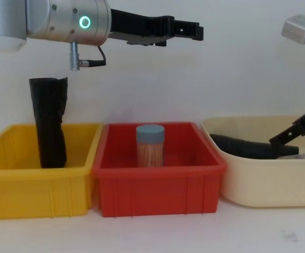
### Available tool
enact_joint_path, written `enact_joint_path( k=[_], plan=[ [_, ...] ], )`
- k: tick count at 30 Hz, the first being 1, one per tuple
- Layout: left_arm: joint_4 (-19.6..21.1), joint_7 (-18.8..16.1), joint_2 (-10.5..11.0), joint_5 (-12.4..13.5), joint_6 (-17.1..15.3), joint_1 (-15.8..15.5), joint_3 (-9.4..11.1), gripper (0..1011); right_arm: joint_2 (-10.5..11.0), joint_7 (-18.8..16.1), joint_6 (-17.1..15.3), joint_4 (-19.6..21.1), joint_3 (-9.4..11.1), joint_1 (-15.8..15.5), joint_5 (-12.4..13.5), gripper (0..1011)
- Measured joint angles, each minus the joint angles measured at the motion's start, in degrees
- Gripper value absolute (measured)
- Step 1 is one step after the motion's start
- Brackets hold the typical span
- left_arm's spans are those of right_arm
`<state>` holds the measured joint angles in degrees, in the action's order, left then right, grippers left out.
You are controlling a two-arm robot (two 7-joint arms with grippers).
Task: Pick up the garbage bag with the one hand and transfer it to the other hand.
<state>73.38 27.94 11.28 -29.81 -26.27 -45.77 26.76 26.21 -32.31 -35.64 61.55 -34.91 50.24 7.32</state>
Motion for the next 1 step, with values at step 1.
enact_joint_path(
  k=[1],
  plan=[
    [0.0, 0.0, 0.0, 0.0, 0.0, 0.0, 0.0, 1002, 0.0, 0.0, 0.0, 0.0, 0.0, 0.0, 0.0, 999]
  ],
)
